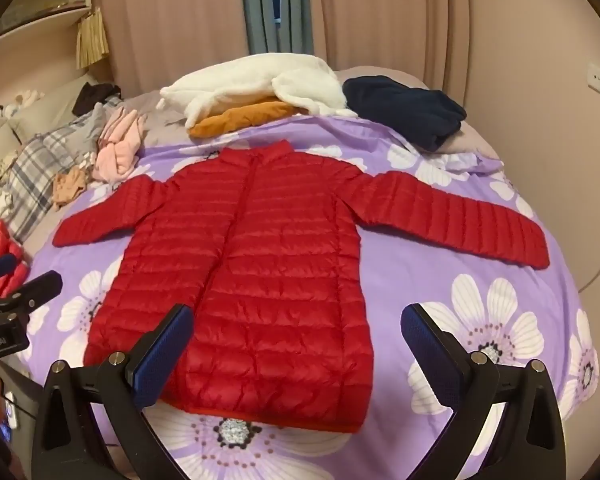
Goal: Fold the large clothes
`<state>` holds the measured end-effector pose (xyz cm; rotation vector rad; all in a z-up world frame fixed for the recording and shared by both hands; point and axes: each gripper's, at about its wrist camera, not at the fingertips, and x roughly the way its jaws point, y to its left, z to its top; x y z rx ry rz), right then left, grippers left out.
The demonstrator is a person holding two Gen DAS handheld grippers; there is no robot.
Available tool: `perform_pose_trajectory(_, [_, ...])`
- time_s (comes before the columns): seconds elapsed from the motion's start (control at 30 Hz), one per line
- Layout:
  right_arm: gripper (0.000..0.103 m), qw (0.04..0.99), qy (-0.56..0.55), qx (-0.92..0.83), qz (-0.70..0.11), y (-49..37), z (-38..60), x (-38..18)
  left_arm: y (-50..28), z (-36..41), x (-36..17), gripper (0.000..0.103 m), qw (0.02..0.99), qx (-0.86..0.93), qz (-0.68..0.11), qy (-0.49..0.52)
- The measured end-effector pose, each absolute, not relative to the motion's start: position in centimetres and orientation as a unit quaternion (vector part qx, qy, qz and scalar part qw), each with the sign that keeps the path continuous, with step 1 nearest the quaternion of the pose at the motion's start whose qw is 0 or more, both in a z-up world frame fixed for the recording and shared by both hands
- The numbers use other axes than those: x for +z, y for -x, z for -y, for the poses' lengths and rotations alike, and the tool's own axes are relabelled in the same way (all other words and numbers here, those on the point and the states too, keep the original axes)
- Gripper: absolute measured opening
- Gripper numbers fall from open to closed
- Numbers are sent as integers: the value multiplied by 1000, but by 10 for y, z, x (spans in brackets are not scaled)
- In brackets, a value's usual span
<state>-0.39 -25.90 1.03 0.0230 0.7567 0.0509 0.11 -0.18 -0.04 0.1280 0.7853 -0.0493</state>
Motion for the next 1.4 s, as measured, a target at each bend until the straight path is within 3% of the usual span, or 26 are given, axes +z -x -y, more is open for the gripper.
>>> perform_pose_trajectory(1.4, [102,928,-14,32,-370,3,256,16,0,-1,-7,103,921,-27,-383,-62])
